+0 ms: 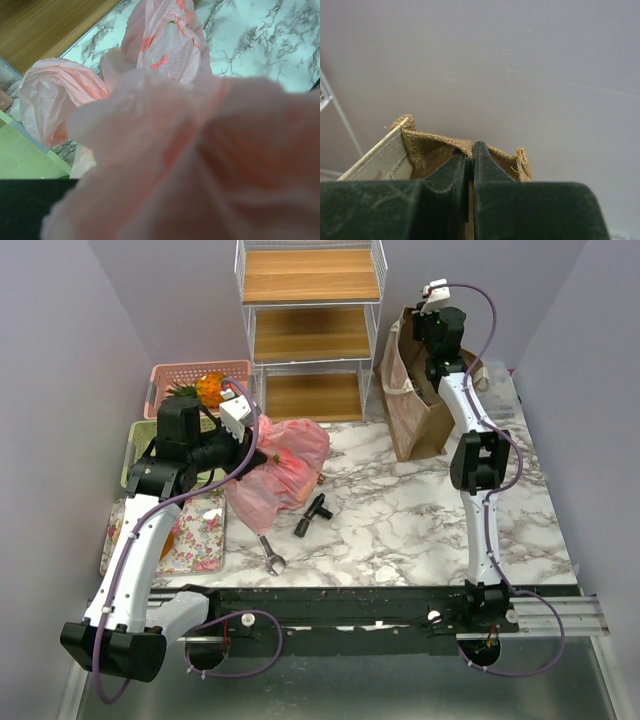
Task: Untie the knot of the grocery bags and take out the mixed food
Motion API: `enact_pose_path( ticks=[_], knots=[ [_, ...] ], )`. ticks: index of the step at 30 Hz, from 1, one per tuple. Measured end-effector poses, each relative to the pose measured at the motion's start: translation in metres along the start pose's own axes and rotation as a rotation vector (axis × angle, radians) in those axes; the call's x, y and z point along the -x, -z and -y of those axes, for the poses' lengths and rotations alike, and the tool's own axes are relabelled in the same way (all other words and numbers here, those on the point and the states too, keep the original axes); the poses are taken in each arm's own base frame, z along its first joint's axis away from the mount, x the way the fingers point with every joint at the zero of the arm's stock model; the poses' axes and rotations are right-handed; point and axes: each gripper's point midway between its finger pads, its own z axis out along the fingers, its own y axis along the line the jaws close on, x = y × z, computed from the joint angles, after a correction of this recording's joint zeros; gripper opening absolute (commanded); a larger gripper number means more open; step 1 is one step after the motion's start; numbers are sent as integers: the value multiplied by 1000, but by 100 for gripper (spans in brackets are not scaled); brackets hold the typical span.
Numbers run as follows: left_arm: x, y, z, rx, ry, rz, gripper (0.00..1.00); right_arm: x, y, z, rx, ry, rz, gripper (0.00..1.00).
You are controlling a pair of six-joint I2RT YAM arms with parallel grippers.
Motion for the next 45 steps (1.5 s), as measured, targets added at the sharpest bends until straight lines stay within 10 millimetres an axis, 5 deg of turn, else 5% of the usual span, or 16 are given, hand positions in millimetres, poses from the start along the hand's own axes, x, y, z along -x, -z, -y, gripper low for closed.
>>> enact_pose_path(
  ticks=[2, 5, 6, 9, 12, 16, 24, 28, 31, 35, 40, 45],
  knots=[
    [-5, -1, 0, -3, 7, -12, 0, 3, -5, 1, -10, 3, 45, 1],
    [-8, -1, 1, -5, 13, -22, 0, 7, -8, 5, -38, 9, 90, 19],
    [-8, -1, 1, -6, 13, -23, 0, 9, -9, 6, -45, 10, 101, 28],
    [-8, -1, 1, -8, 6, -23, 0, 29, -9, 11, -63, 12, 177, 79],
    [-8, -1, 3, -22, -4, -19, 0, 71, 0, 13, -75, 18, 286, 97],
    [-5, -2, 9, -51, -33, -13, 0, 123, 32, 14, -58, 28, 335, 100],
    [24, -21, 46, -201, -200, 28, 0, 235, 135, 3, 48, 80, 348, 100],
    [27, -53, 72, -311, -260, 18, 0, 260, 187, -8, 130, 90, 243, 100],
    [24, -83, 92, -383, -324, 5, 0, 256, 232, -24, 224, 83, 133, 100],
    [21, -119, 112, -440, -438, 23, 0, 226, 290, -48, 344, 38, -45, 100],
    [18, -159, 131, -466, -636, 90, 2, 148, 353, -84, 527, -46, -342, 100],
    [-17, -195, 138, -463, -819, 92, 43, 66, 402, -109, 648, -123, -621, 99]
  ],
)
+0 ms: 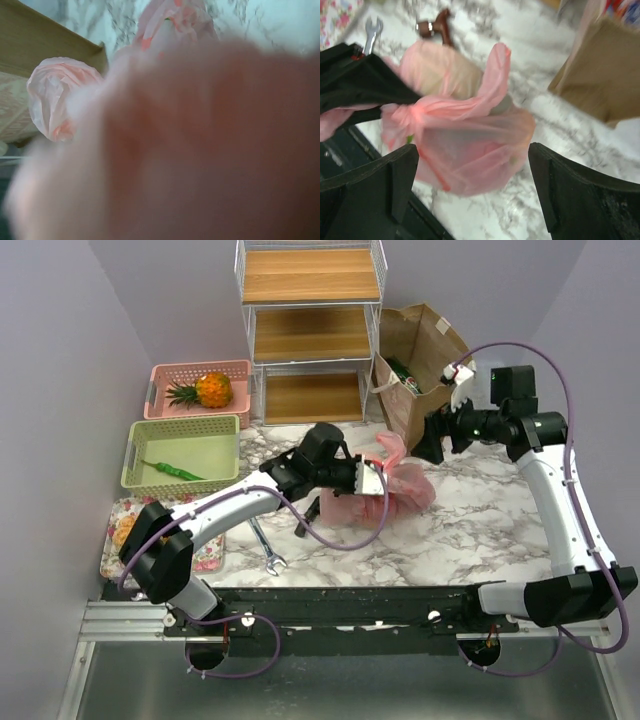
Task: Untie the knot of the grocery bags and take out the mixed food
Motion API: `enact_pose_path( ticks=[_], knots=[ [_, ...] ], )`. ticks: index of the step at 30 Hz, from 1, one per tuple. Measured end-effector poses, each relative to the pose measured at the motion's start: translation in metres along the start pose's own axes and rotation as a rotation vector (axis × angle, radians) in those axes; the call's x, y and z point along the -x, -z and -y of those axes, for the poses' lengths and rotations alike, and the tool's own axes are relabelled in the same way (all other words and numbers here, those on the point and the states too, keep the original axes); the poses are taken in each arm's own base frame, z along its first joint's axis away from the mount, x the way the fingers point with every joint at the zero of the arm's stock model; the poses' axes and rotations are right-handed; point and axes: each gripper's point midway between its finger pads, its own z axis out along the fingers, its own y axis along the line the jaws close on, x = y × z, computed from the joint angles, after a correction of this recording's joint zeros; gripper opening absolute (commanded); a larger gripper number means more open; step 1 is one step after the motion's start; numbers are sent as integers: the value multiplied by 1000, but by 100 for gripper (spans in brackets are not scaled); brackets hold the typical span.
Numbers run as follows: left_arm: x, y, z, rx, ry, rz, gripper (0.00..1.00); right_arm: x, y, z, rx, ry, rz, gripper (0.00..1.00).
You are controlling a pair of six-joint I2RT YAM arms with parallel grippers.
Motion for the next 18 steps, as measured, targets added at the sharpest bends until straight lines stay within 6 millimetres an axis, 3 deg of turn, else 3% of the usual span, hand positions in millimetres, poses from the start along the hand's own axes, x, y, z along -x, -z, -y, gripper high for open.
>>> enact_pose_path(
  ticks=[1, 3, 5, 7, 11, 14, 18],
  knots=[
    [-8, -5, 5, -2, -13, -16, 55, -14, -3, -3, 15, -18, -36, 98],
    [-31, -14, 19, -19, -53, -59, 68, -37, -6, -8, 41, -38, -93, 96],
    [-44, -18, 27, -29, -58, -94, 74, -51, -6, -12, 62, -35, -127, 95],
    [-43, -18, 25, -14, -54, -104, 77, -59, -5, -16, 79, -25, -147, 94],
    [-17, 5, 20, 24, -22, -68, 79, -63, -2, -27, 135, 10, -138, 90],
    [22, 41, 27, 30, -37, 18, 78, -66, -4, -37, 178, 21, -123, 83],
    [50, 78, 42, 16, -22, 98, 74, -69, -22, -48, 231, 45, -121, 81]
  ],
)
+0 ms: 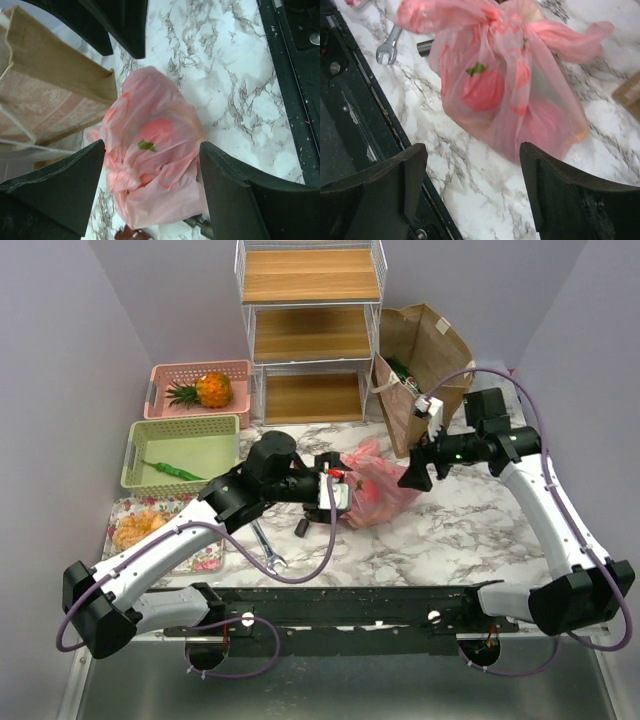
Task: Untie the knot of the grocery bags and take out the mixed food
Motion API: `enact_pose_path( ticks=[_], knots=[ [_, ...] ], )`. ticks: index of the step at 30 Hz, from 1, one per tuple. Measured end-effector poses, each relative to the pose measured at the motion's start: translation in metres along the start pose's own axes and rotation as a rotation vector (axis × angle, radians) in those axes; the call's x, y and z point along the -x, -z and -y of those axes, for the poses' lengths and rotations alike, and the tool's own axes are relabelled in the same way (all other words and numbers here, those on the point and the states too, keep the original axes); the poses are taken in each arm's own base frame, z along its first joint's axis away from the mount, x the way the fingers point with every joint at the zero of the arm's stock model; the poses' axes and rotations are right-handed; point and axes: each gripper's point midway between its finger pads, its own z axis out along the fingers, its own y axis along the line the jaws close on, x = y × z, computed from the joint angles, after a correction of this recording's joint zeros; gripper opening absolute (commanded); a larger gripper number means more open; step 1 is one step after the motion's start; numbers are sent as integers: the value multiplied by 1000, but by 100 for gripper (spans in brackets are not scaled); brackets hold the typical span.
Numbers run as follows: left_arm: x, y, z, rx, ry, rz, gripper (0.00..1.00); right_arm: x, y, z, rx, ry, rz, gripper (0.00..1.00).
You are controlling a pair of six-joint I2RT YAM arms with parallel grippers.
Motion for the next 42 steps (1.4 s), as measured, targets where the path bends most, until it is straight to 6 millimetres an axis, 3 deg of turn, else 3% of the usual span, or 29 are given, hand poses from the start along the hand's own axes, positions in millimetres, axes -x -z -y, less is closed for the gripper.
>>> enact_pose_path(
  ticks=[2, 5, 6, 10, 13, 16, 18, 21, 23, 27, 29, 33, 37, 42],
  knots=[
    [-5, 10, -5, 15, 43, -5, 72, 5, -16, -4, 31, 30, -4, 81],
    [-29, 21, -21, 59, 170, -56, 69, 13, -43, -3, 56, 62, -6, 79],
    [-52, 29, -37, 109, 259, -101, 68, 15, -52, -2, 59, 64, -8, 78],
    [-87, 52, -70, 224, 442, -159, 64, 17, -80, 16, 39, 67, -18, 65],
    [-95, 62, -81, 269, 509, -168, 58, 10, -97, 23, 40, 101, -55, 49],
    [-96, 63, -84, 271, 542, -173, 51, -8, -114, 12, 69, 183, -116, 21],
    [-97, 61, -85, 265, 557, -177, 45, -32, -121, 1, 92, 233, -169, 2],
    [-100, 57, -81, 241, 572, -179, 38, -78, -123, -10, 126, 276, -262, 1],
    [-100, 54, -77, 215, 569, -178, 38, -96, -117, -11, 121, 299, -287, 1],
    [-96, 41, -60, 149, 519, -172, 55, -107, -102, -10, 69, 388, -254, 1],
    [-94, 29, -42, 91, 489, -167, 61, -110, -99, -10, 56, 418, -240, 1],
    [-80, 9, -23, 12, 418, -143, 61, -106, -99, -6, 36, 456, -218, 1],
    [-66, -10, -20, -31, 348, -113, 56, -99, -102, -3, 19, 477, -193, 1],
    [-67, -32, -29, -46, 315, -103, 46, -92, -100, -3, 0, 486, -162, 1]
  ],
)
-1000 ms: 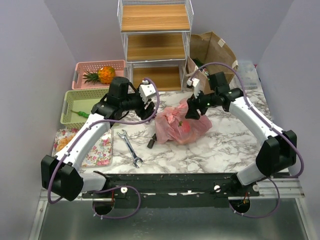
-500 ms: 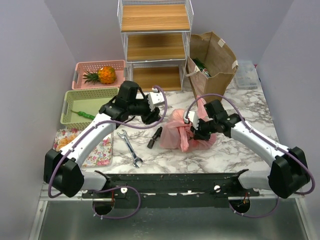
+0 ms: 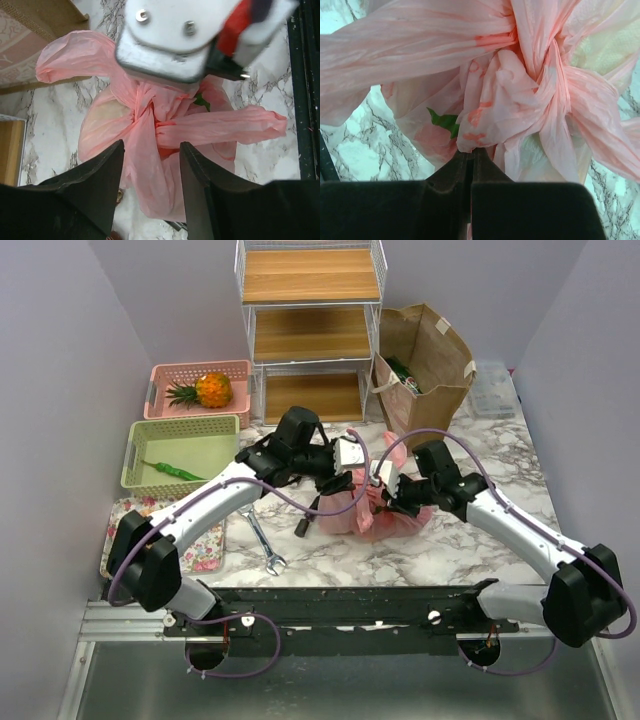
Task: Untie the knot of the grocery bags and take out the mixed food
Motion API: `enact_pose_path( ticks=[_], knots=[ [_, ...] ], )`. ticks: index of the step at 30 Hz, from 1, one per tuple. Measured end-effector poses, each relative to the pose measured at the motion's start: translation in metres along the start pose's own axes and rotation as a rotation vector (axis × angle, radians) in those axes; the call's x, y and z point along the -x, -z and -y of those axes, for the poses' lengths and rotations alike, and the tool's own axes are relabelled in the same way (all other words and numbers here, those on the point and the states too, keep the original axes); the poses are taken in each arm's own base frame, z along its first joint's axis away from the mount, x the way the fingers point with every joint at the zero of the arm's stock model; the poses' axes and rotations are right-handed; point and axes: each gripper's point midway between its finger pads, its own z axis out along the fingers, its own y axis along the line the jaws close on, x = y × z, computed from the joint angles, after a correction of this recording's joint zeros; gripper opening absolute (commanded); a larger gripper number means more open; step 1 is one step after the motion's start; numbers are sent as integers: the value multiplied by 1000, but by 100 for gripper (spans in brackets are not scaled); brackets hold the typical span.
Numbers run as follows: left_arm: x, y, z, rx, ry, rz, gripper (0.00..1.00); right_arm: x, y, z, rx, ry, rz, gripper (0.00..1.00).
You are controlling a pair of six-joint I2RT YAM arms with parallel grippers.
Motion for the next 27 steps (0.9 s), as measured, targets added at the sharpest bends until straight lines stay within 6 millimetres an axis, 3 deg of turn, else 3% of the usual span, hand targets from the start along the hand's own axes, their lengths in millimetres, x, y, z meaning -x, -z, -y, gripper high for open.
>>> enact_pose_path(
  ticks=[4, 7, 8, 11, 12, 14, 18, 22, 27],
  knots=[
    [-8, -17, -13, 11, 2, -21, 46, 4, 5, 0, -31, 13, 33, 1],
    [-25, -30, -17, 5, 25, -58, 45, 7, 10, 0, -57, 24, 58, 1],
    [-32, -33, -18, 3, 36, -74, 39, 8, 12, 1, -66, 28, 63, 1],
    [-47, -38, -16, -8, 56, -115, 5, 10, 16, 3, -93, 35, 71, 1],
    [-50, -37, -16, -11, 55, -125, 0, 10, 18, 4, -104, 38, 72, 1],
    [-54, -34, -16, -10, 78, -137, 0, 9, 21, 6, -125, 39, 70, 1],
    [-56, -22, -26, 20, 141, -128, 0, 7, 32, 10, -184, 48, 58, 1],
    [-44, 9, -46, 105, 194, -66, 0, 8, 55, 15, -270, 88, 56, 1],
    [-47, 47, -54, 207, 207, -22, 0, 3, 82, 8, -340, 138, 49, 1]
  ],
)
